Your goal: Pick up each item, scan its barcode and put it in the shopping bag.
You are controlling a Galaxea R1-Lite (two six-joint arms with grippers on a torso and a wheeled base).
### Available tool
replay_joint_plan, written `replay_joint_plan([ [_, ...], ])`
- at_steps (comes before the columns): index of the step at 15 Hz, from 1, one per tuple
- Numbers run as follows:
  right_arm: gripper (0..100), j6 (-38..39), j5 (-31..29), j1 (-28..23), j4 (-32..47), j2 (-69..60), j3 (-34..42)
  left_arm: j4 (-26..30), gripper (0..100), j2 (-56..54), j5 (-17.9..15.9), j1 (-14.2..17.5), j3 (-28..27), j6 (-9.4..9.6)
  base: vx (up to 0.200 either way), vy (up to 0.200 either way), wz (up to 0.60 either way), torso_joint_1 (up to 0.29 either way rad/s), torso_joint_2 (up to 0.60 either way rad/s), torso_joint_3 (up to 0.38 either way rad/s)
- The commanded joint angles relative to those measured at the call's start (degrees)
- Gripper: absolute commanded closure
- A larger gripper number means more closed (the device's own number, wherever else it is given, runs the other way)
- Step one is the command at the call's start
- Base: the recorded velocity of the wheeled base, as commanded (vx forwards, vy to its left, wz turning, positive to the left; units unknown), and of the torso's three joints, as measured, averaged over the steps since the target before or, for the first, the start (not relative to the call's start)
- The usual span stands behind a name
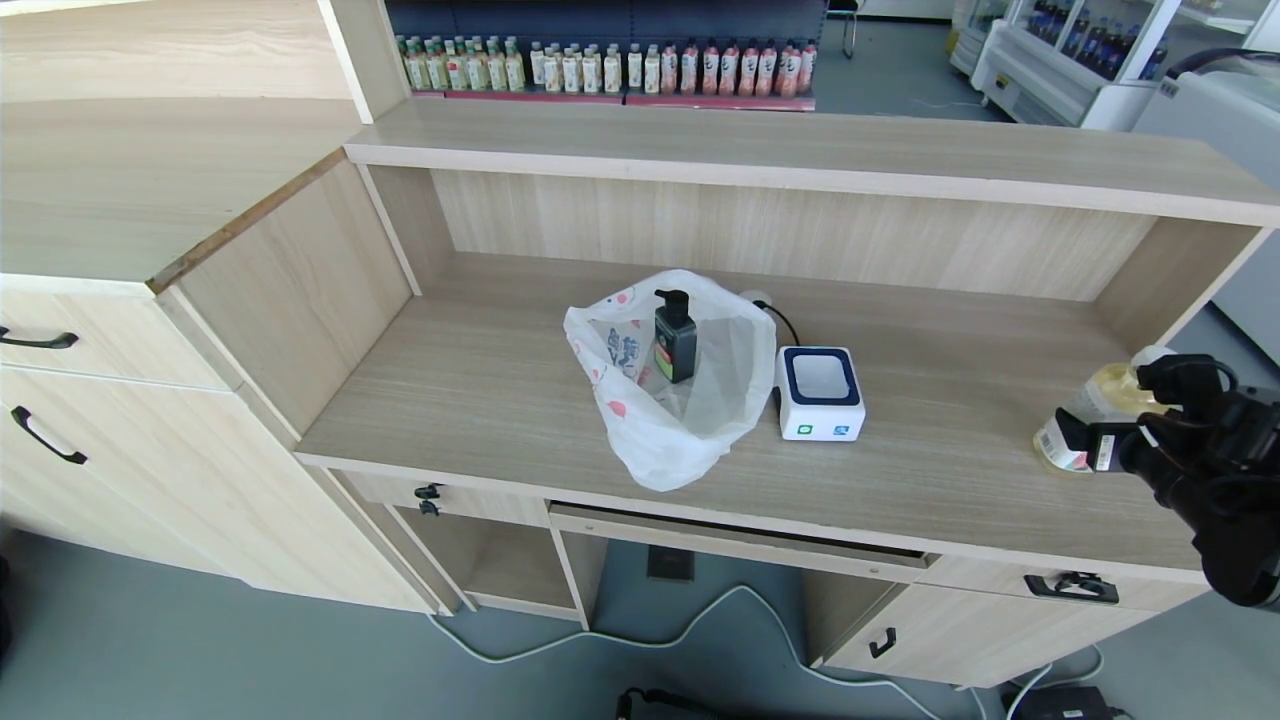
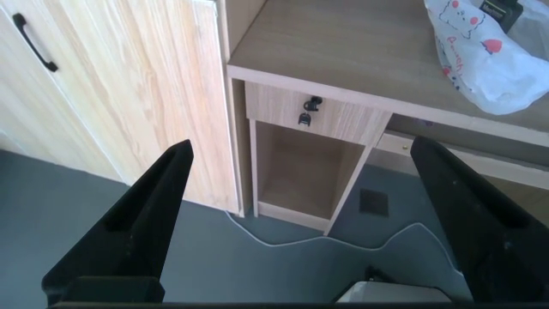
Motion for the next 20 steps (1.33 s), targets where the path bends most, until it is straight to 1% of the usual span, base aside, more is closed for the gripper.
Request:
replay_joint_plan([
  [1,0,0.0,0.0,0.2,0.0,0.9,-1.0,0.0,0,0.0,0.0,0.0,0.0,-0.02,0.000,0.000,0.00,0.000,0.00,0.000],
  [20,0,0.2,0.1,1.1,0.0,7.9,-9.4,0.0,0,0.0,0.0,0.0,0.0,-0.02,0.000,0.000,0.00,0.000,0.00,0.000],
])
